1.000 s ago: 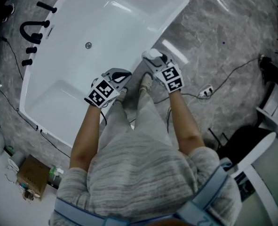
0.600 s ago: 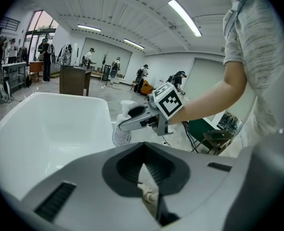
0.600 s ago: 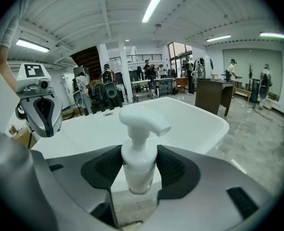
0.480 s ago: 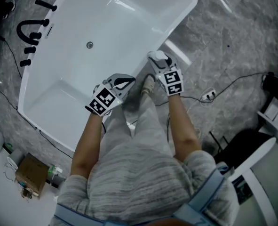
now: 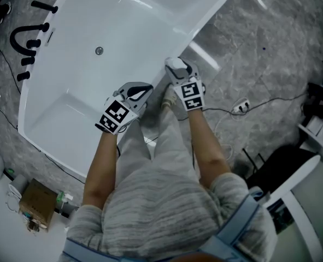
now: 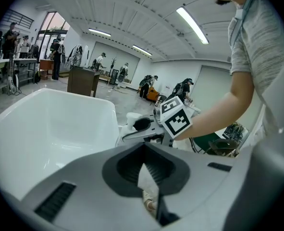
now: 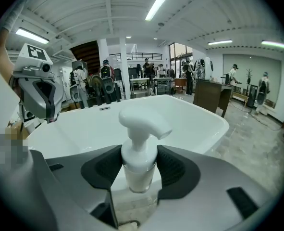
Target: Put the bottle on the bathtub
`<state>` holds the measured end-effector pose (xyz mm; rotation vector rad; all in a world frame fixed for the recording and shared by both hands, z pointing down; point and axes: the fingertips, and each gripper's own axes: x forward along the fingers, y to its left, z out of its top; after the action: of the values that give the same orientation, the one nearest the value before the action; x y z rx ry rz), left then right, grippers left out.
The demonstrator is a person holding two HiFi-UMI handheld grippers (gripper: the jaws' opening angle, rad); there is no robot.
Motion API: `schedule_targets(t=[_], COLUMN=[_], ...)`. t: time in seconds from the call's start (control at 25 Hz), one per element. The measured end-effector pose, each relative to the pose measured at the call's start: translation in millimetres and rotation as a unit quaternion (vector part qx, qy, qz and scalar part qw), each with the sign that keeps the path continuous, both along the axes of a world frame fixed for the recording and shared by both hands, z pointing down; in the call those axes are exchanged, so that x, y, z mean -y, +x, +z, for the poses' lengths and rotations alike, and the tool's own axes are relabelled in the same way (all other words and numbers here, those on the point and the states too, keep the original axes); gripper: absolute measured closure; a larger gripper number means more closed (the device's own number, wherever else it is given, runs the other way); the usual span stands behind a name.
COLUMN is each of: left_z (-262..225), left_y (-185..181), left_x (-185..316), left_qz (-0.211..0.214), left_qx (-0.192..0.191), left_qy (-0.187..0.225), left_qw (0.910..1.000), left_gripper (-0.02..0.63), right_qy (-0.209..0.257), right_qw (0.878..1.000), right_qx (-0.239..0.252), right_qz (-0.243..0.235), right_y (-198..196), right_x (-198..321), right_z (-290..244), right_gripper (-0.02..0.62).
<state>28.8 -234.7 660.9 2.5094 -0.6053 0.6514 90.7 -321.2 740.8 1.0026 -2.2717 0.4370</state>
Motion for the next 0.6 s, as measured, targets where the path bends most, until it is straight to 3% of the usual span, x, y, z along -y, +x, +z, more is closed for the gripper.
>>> schedule_targets(t=[0.6], left_z=[-2.4], left_y=[6.6], left_x=[4.8], left_qz=[0.011], left_qx=[-0.008], left_qy=[-0.005], left_qw=[0.9999], left_gripper=[0.603], right_qy=[0.017], right_qw=[0.999], right_qx=[-0.03], right_qz=[-0.032], right_y=[-7.5], right_x=[-8.2], right_z=[8.3], right_gripper=[0.383])
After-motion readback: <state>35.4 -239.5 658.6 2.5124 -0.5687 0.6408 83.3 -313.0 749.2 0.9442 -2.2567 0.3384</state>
